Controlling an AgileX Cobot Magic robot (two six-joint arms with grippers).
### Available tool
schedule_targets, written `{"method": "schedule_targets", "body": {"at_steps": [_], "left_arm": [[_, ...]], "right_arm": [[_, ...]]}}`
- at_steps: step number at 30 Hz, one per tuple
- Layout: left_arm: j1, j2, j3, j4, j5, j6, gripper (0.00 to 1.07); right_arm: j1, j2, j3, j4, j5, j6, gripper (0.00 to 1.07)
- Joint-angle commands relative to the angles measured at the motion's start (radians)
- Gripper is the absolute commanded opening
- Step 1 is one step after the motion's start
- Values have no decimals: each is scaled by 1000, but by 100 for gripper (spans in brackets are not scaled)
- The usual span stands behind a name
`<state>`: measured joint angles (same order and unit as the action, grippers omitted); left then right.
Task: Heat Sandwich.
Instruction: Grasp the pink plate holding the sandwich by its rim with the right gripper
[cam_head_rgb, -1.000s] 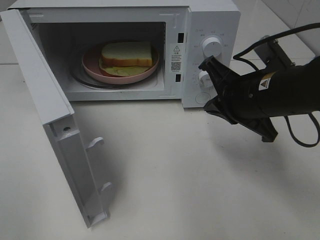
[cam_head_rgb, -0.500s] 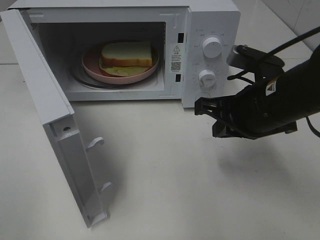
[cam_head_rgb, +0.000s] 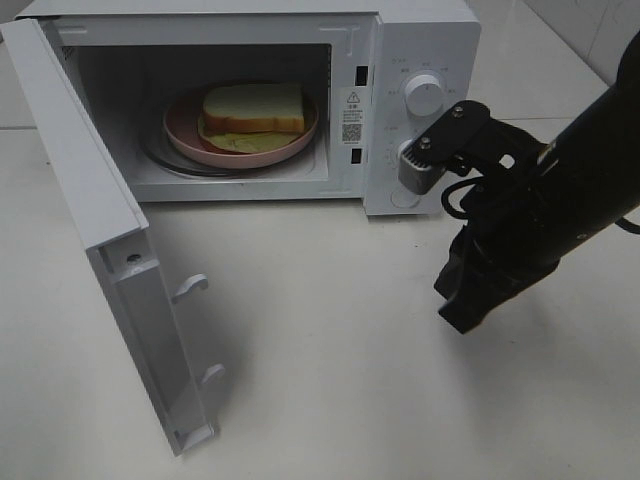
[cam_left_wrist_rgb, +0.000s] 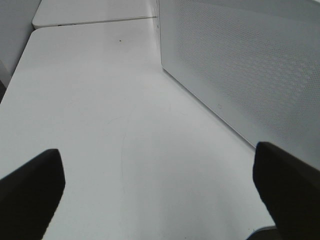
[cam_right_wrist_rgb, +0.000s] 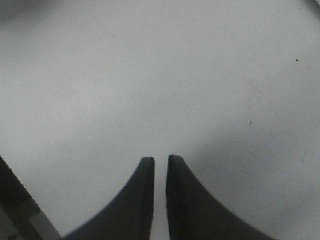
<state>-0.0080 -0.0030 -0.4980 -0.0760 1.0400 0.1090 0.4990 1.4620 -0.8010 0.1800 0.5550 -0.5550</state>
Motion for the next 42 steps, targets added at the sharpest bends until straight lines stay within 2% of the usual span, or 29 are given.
{"method": "schedule_targets", "body": {"at_steps": [1,9,13,16,17,18,21,22,23,26,27,28,31,36,42], "left_arm": [[-3,-27,3,-8,-2,-7,98],[-3,-27,3,-8,-2,-7,98],[-3,-27,3,-8,-2,-7,98],[-3,-27,3,-8,-2,-7,98],[-3,-27,3,-8,-2,-7,98],[-3,-27,3,-8,-2,-7,98],[-3,-27,3,-8,-2,-7,98],[-3,-27,3,-8,-2,-7,98],[-3,-27,3,-8,-2,-7,98],[-3,-27,3,-8,-2,-7,98],[-3,-27,3,-8,-2,-7,98],[-3,-27,3,-8,-2,-7,98],[-3,-27,3,-8,-2,-7,98],[-3,-27,3,-8,-2,-7,98],[-3,-27,3,-8,-2,-7,98]], "right_arm": [[3,-6,-4,-3,25,-198,13],[3,-6,-4,-54,81,-494,14],[3,-6,-4,-84,90,-528,15],[3,-6,-4,-101,86,-523,29],[3,-6,-4,-101,86,-523,29],[3,-6,-4,-101,86,-521,40],[3,-6,-4,-101,85,-513,61],[3,-6,-4,-101,85,-513,61],[3,-6,-4,-101,85,-502,76],[3,-6,-4,-100,87,-469,93],[3,-6,-4,-100,87,-469,93],[3,-6,-4,-101,91,-463,98],[3,-6,-4,-112,94,-467,99],[3,-6,-5,-210,97,-467,97],[26,-6,-56,-272,115,-478,96]]}}
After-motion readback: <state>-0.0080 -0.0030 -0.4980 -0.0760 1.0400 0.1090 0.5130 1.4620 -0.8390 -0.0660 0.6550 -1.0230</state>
